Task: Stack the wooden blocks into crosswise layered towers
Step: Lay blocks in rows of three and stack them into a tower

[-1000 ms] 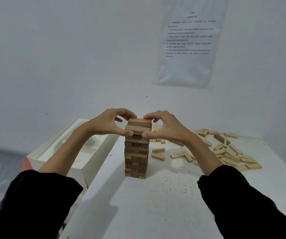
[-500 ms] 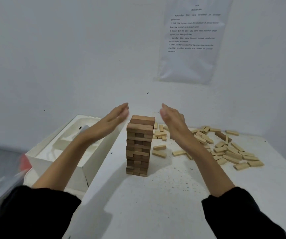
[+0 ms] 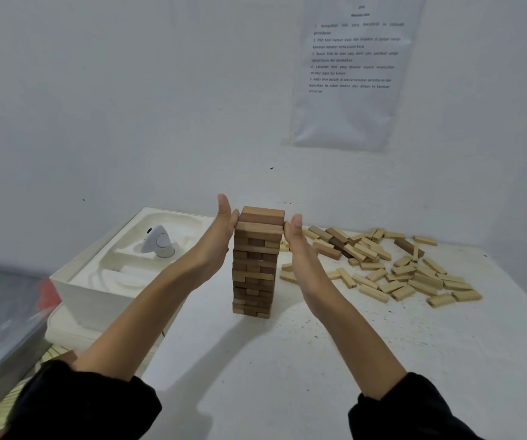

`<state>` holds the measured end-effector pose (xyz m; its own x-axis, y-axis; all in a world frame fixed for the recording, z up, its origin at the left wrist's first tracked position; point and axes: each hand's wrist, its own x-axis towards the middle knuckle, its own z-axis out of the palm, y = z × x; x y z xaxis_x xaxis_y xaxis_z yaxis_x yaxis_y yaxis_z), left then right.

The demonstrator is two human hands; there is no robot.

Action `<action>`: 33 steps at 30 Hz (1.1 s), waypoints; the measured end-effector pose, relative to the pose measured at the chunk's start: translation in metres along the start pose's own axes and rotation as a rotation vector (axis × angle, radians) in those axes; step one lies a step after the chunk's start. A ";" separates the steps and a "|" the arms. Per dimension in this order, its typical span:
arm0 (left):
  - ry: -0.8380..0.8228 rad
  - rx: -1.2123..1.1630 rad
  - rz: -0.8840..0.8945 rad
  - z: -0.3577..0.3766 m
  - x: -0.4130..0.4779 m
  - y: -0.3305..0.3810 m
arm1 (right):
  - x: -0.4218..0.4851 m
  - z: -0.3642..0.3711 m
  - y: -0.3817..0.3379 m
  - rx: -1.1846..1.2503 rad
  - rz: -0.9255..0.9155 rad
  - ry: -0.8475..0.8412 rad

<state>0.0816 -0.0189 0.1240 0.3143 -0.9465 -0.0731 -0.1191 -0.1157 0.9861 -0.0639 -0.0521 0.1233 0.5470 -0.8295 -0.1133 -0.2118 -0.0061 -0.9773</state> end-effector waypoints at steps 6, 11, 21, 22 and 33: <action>-0.008 0.020 0.048 0.005 -0.002 0.003 | -0.001 -0.001 -0.004 -0.009 0.010 0.031; -0.001 0.035 0.075 0.010 -0.005 0.006 | -0.002 -0.002 -0.003 -0.017 0.009 0.029; 0.020 0.040 0.088 0.009 -0.007 0.007 | -0.002 -0.001 -0.002 -0.026 -0.042 0.018; 0.021 0.052 0.066 0.006 -0.007 0.008 | -0.002 -0.002 -0.001 -0.021 -0.050 0.023; 0.168 0.308 0.363 0.016 -0.016 0.057 | -0.008 -0.050 -0.007 0.013 -0.191 0.177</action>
<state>0.0543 -0.0153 0.1789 0.3450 -0.8837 0.3162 -0.5133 0.1044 0.8519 -0.1072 -0.0739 0.1397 0.4256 -0.8987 0.1058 -0.1069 -0.1660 -0.9803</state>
